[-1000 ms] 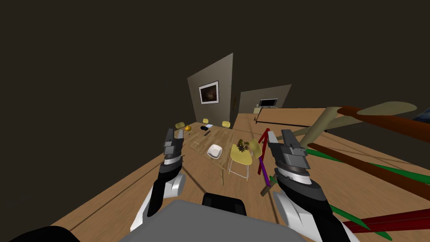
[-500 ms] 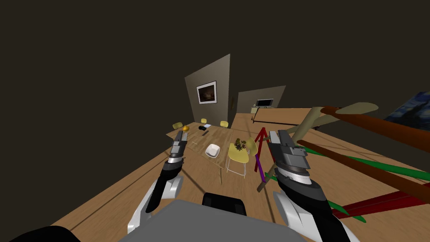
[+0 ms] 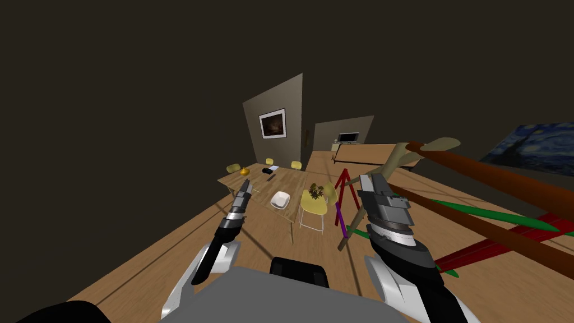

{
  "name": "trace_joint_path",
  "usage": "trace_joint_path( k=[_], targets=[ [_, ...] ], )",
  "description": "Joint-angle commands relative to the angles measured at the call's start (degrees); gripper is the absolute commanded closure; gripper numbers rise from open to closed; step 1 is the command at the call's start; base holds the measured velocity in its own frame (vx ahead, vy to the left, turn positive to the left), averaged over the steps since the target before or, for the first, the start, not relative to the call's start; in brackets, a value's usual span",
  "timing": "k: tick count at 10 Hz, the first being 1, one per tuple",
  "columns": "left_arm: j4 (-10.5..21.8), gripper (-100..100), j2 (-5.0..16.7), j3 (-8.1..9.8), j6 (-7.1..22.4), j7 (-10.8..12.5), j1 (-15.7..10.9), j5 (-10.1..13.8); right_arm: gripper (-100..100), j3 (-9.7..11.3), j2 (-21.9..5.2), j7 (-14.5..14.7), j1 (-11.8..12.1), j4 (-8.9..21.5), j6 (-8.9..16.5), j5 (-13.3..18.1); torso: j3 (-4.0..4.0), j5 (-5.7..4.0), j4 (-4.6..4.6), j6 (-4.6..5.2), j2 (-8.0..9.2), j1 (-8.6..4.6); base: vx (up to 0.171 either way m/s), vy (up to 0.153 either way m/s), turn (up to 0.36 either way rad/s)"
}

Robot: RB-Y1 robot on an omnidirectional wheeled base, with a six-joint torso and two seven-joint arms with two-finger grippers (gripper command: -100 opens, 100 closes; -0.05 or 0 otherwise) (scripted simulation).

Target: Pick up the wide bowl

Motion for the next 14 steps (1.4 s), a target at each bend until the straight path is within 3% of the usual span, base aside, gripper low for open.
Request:
trace_joint_path(
  k=[1,14],
  targets=[
    [1.47,-100,0.5,0.32,2.24,0.41,-1.0,-0.1,0,0.0,0.0,0.0,0.0,0.0,0.0,0.0,0.0,0.0,0.0,0.0,0.0,0.0,-0.032,-0.049,-0.04],
    [14.45,-100,4.95,2.28,21.9,7.46,1.15,-0.73,0,-0.01,-0.01,0.0,0.01,0.0,0.0,0.0,-0.11,0.02,-0.04,-0.01,-0.2,0.16,-0.001,-0.036,-0.072]
  ],
)
